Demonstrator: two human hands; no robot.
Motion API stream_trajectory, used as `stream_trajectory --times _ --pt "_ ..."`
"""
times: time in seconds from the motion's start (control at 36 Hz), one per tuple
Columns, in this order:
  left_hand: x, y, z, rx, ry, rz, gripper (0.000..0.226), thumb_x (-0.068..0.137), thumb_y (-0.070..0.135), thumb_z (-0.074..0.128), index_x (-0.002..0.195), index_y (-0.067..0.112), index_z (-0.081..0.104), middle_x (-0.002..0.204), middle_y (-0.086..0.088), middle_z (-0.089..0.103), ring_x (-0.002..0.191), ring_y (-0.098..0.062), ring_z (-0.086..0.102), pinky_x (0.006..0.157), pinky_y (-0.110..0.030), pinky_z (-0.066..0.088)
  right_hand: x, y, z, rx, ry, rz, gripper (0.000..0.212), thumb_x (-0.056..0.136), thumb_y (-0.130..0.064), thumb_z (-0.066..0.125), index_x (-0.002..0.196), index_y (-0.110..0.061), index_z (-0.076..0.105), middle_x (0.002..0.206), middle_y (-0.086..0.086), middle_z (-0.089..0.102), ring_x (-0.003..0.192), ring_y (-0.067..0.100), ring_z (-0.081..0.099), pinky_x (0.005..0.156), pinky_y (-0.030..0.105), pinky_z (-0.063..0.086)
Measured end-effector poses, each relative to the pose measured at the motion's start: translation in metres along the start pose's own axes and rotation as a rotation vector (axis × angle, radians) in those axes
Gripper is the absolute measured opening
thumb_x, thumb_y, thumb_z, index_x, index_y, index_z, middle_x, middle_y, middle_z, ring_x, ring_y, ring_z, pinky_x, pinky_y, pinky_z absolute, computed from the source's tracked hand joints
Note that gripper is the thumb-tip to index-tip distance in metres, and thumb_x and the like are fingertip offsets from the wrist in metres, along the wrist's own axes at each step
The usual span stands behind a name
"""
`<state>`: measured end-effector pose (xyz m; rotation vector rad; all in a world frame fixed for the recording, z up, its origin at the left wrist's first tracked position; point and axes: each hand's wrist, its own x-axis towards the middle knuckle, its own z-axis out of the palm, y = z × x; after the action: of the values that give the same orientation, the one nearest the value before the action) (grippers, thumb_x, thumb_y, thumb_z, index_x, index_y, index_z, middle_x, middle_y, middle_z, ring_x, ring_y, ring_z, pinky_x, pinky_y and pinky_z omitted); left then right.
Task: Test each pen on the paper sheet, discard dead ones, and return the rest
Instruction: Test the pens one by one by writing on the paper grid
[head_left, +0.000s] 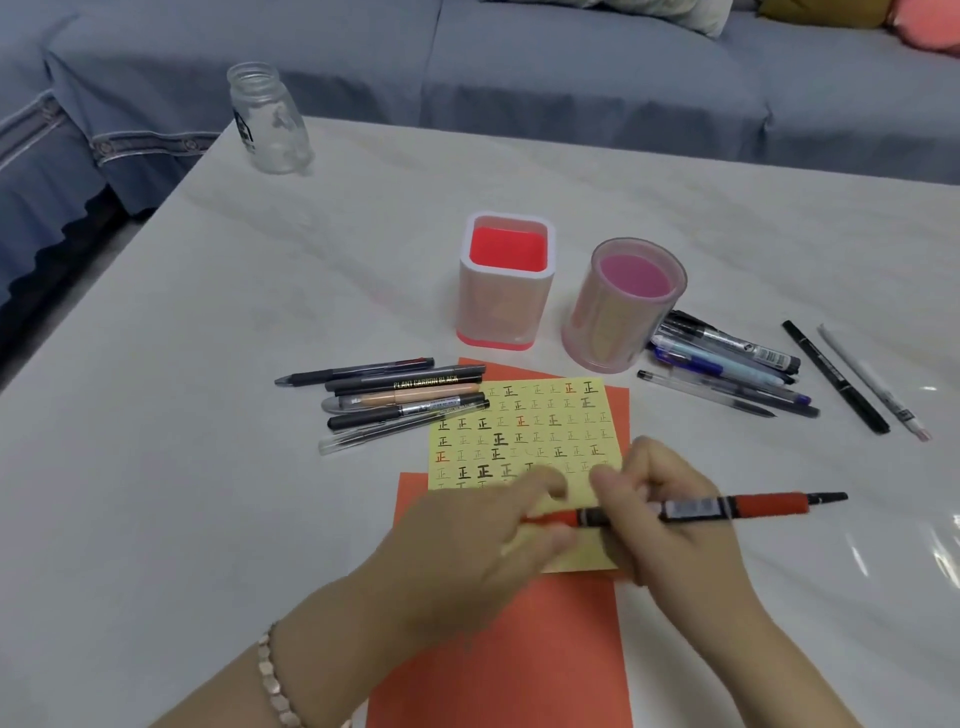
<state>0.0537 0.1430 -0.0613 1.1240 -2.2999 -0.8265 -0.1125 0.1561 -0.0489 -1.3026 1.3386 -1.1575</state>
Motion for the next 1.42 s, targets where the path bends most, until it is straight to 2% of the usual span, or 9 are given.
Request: stream_trajectory --times 0.08,0.17,0.31,0.42,0.53,0.72,0.89,1.22,1.42 --pt "0.0 -0.02 -0.002 0.144 0.122 -0.135 0.027 0.095 0.038 0.026 0.104 0.022 0.046 0.077 0.018 0.041 0.076 -0.006 0.037 0.065 -0.019 0.026 0.005 0.001 -0.012 -0.016 0.179 -0.003 0.027 0.082 -0.031 0.063 0.06 -0.023 0.048 0.043 0.006 0.053 0.038 0.01 0.043 0.04 0.018 0.036" --pt "-0.004 -0.056 0.009 0.446 0.245 -0.12 0.018 0.084 0.017 0.037 0.085 0.015 0.055 0.078 0.004 0.053 0.074 -0.011 0.033 0.07 -0.025 0.03 0.008 0.015 -0.023 -0.109 0.221 0.002 0.016 0.091 -0.016 0.052 0.077 -0.02 0.056 0.064 0.004 0.068 0.052 0.011 0.057 0.053 0.017 0.045" --pt "-0.014 -0.081 0.026 0.523 0.338 -0.147 0.041 0.07 -0.005 0.065 0.102 0.011 0.046 0.088 -0.011 0.061 0.084 -0.022 0.043 0.073 -0.033 0.036 0.005 0.035 -0.025 -0.163 0.182 0.045 0.016 0.093 -0.014 0.048 0.091 -0.025 0.06 0.078 -0.003 0.071 0.07 0.01 0.065 0.068 0.017 0.049" --pt "-0.009 -0.059 0.032 0.436 0.327 -0.034 0.028 0.083 0.014 0.049 0.11 0.005 0.053 0.108 -0.016 0.06 0.103 -0.028 0.048 0.095 -0.042 0.034 0.007 0.041 -0.021 -0.134 0.196 0.077 0.013 0.093 -0.02 0.05 0.092 -0.027 0.061 0.081 -0.003 0.071 0.075 0.013 0.066 0.072 0.026 0.051" --pt "0.003 -0.042 0.043 0.356 0.155 -0.012 0.051 0.086 0.037 0.044 0.124 0.005 0.055 0.129 -0.011 0.055 0.124 -0.021 0.041 0.106 -0.038 0.026 0.015 0.041 -0.015 0.006 0.238 0.102 0.015 0.08 -0.03 0.051 0.087 -0.023 0.063 0.079 0.0 0.072 0.072 0.019 0.066 0.07 0.034 0.054" --pt "0.018 -0.046 0.058 0.364 0.022 -0.137 0.068 0.08 0.059 0.04 0.131 0.017 0.051 0.142 -0.002 0.045 0.134 -0.017 0.034 0.109 -0.037 0.017 0.029 0.037 -0.002 0.023 0.428 0.057 0.031 0.085 -0.022 0.062 0.057 -0.01 0.055 0.047 0.001 0.059 0.044 0.012 0.053 0.05 0.017 0.046" --pt "0.017 -0.048 0.062 0.347 0.09 -0.154 0.067 0.076 0.062 0.041 0.129 0.022 0.055 0.142 0.003 0.045 0.135 -0.013 0.032 0.109 -0.038 0.015 0.038 0.051 0.01 -0.004 0.517 0.089 0.045 0.083 -0.018 0.066 0.045 -0.012 0.043 0.037 0.001 0.049 0.035 0.011 0.043 0.043 0.016 0.038" --pt "0.019 -0.049 0.064 0.292 0.155 -0.155 0.068 0.073 0.062 0.045 0.127 0.022 0.056 0.142 0.005 0.044 0.136 -0.011 0.032 0.11 -0.04 0.017 0.036 0.069 0.022 -0.105 0.551 0.058 0.031 0.07 -0.018 0.052 0.045 -0.013 0.035 0.045 0.01 0.04 0.047 0.014 0.038 0.05 0.023 0.032" --pt "0.019 -0.049 0.064 0.282 0.162 -0.154 0.069 0.072 0.062 0.046 0.127 0.022 0.056 0.142 0.005 0.044 0.136 -0.01 0.03 0.11 -0.04 0.016 0.038 0.075 0.02 -0.14 0.525 0.053 0.034 0.07 -0.019 0.053 0.04 -0.019 0.036 0.037 -0.008 0.038 0.044 0.008 0.036 0.047 0.017 0.031"
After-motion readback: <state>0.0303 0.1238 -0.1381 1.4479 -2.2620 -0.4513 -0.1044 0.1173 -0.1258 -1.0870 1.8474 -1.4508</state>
